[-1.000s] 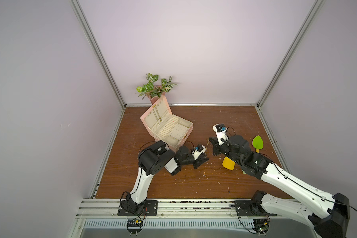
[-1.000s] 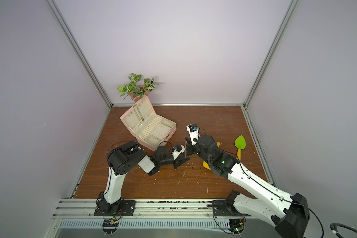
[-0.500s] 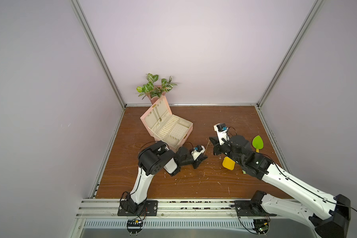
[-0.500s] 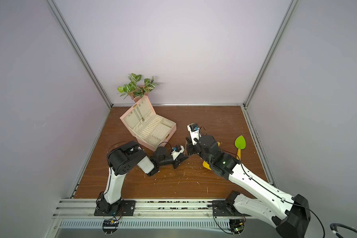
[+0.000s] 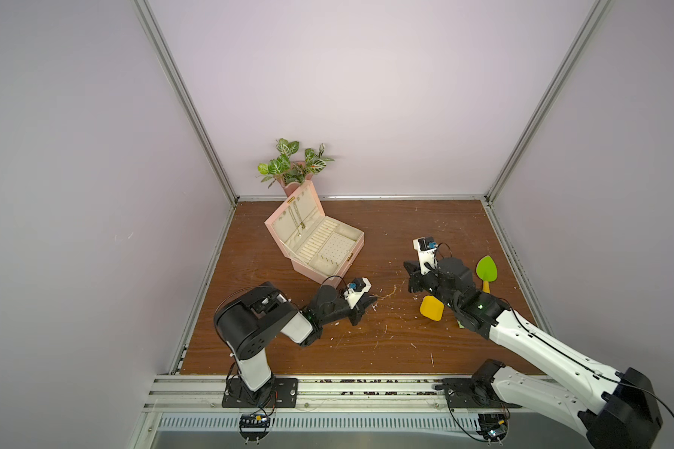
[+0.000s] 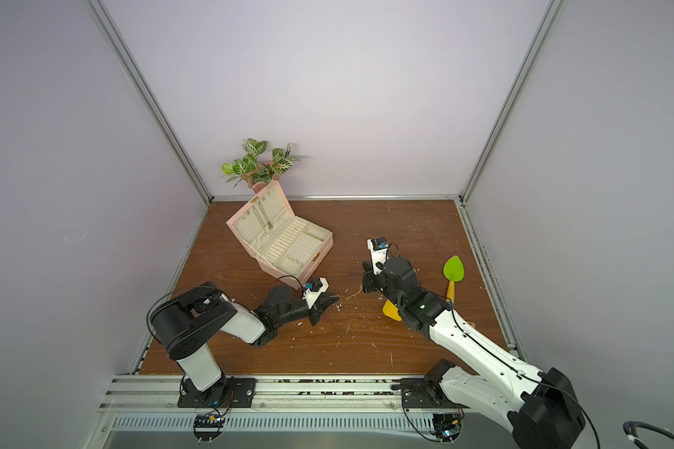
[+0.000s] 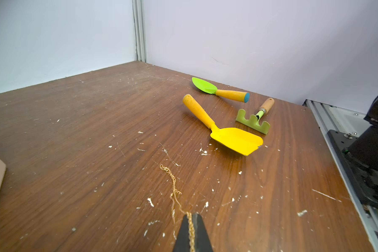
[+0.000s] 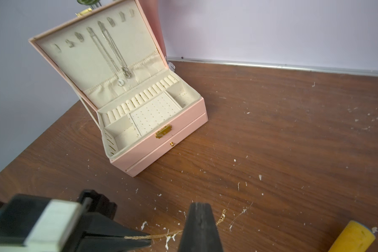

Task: Put jewelry chain into jewelry box
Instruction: Pick up the necklace from the center of the board.

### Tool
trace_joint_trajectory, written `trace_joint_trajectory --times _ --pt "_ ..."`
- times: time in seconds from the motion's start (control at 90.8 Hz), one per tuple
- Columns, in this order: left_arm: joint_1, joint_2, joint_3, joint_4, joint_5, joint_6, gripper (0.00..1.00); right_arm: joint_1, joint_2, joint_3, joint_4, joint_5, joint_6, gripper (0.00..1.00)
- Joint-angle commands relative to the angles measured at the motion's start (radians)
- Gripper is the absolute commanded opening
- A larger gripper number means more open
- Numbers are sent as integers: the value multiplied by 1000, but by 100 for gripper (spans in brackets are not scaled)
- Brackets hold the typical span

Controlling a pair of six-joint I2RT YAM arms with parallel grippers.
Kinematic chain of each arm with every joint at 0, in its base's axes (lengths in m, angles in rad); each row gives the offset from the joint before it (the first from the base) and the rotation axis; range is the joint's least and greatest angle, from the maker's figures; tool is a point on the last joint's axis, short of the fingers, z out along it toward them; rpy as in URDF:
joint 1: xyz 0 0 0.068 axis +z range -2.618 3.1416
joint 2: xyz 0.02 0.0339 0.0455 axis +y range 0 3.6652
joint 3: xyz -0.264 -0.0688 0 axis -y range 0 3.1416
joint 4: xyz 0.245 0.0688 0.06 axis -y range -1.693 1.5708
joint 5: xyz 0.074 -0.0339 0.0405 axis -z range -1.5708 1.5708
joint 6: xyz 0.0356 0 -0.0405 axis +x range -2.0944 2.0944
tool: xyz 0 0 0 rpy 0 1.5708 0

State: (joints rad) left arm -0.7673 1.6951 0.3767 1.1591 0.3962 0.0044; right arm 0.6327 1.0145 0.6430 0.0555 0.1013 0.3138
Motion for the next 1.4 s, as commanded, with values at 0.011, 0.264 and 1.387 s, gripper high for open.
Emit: trace_joint_trajectory --times 0.011,0.264,1.387 --pt "-4 -107 43 -264 -27 -10 1 -7 1 -100 192 -113 21 0" --pt "-6 -212 268 -839 -42 68 1 -9 -99 -430 716 -315 -111 42" --pt "-84 -276 661 -1257 121 156 1 -6 156 -526 1193 -408 -266 41"
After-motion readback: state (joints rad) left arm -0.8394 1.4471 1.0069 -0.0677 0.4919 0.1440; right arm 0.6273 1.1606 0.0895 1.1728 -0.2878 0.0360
